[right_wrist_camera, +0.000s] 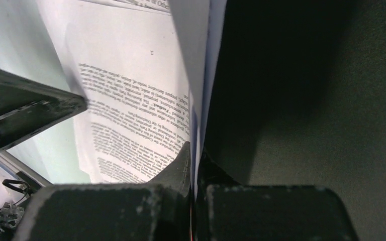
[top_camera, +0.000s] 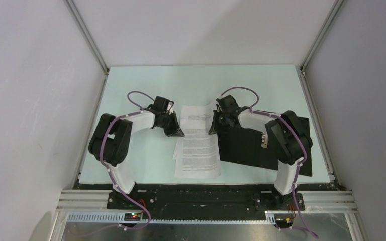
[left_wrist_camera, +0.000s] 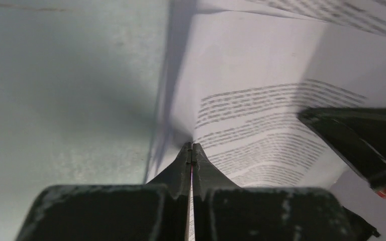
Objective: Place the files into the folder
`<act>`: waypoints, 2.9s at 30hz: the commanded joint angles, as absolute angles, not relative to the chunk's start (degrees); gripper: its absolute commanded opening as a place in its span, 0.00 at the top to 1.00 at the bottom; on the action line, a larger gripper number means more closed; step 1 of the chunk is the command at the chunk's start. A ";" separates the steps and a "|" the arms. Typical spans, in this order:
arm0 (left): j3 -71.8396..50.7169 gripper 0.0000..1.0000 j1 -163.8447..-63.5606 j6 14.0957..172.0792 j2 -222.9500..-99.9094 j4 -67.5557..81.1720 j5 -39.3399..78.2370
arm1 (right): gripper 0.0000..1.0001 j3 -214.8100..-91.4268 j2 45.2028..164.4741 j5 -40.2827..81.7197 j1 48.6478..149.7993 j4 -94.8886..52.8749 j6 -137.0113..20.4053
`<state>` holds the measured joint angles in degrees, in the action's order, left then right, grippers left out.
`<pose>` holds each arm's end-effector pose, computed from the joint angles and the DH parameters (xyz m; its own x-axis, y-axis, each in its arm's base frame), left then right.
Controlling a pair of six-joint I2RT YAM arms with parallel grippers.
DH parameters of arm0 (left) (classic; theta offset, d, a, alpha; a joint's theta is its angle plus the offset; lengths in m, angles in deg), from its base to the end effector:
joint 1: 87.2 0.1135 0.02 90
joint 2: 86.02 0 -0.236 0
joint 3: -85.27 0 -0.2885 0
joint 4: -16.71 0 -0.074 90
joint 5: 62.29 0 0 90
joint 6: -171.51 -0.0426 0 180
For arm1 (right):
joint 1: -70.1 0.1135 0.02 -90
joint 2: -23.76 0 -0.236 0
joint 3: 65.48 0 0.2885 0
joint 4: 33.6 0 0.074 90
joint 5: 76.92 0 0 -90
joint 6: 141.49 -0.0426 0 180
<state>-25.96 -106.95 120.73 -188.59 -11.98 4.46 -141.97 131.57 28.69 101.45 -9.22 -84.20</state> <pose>0.3363 -0.1386 0.0830 -0.9515 -0.2756 -0.1365 -0.1543 0.8117 -0.5633 0.3386 0.2197 0.0932 -0.9344 0.0402 -0.3540 -0.1493 0.8579 0.4916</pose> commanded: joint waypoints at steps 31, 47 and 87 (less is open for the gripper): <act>-23.49 0.00 -99.88 113.14 -165.15 5.05 -20.42 | 1.00 -155.06 96.83 40.42 99.46 11.77 -70.56; -24.77 0.00 -100.76 121.02 -154.56 27.54 -34.12 | 1.00 -169.31 87.70 56.24 96.64 17.71 -78.61; -20.16 0.40 -109.29 134.37 -156.39 40.19 -36.13 | 1.00 -158.79 86.79 64.83 85.64 1.61 -82.28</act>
